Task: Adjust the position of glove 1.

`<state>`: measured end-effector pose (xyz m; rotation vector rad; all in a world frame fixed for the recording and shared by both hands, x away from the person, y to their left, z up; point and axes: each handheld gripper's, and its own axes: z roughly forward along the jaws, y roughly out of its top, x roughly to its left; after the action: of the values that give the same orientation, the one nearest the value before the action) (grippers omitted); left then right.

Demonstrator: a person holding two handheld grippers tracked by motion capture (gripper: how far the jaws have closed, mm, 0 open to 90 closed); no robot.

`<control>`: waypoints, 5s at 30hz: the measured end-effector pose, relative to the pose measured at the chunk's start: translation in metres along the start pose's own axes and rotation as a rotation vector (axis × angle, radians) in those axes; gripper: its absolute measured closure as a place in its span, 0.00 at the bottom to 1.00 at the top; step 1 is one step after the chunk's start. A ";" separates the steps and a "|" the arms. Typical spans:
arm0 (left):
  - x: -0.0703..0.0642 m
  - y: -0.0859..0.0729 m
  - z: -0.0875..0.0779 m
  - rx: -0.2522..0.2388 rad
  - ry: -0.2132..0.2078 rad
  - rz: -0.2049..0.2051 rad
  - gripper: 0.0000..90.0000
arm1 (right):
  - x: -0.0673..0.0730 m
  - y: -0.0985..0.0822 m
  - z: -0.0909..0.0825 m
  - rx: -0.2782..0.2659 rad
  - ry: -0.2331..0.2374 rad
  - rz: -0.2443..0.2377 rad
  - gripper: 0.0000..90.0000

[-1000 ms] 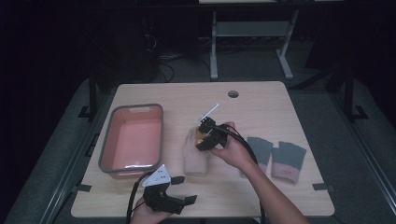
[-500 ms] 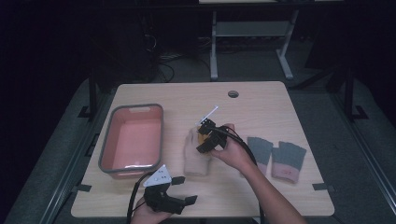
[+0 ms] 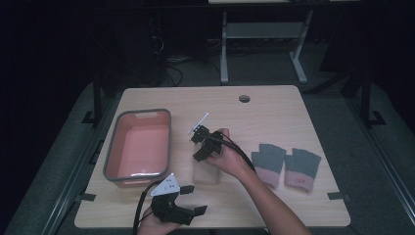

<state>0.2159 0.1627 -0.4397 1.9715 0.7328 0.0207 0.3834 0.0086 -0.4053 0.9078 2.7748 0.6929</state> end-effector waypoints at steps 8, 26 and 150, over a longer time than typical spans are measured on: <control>0.001 0.001 0.000 -0.002 0.000 -0.006 0.20 | 0.012 0.005 0.018 0.044 -0.070 -0.074 0.40; 0.001 0.005 0.011 -0.003 0.014 -0.042 0.20 | -0.004 -0.024 0.011 0.065 -0.057 -0.059 0.42; 0.069 0.067 0.073 0.091 -0.045 -0.425 0.76 | -0.053 -0.142 -0.030 -0.357 0.419 0.751 0.92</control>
<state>0.3277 0.1168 -0.4420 1.8573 1.1245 -0.3161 0.3433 -0.1350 -0.4453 1.9043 2.4099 1.5761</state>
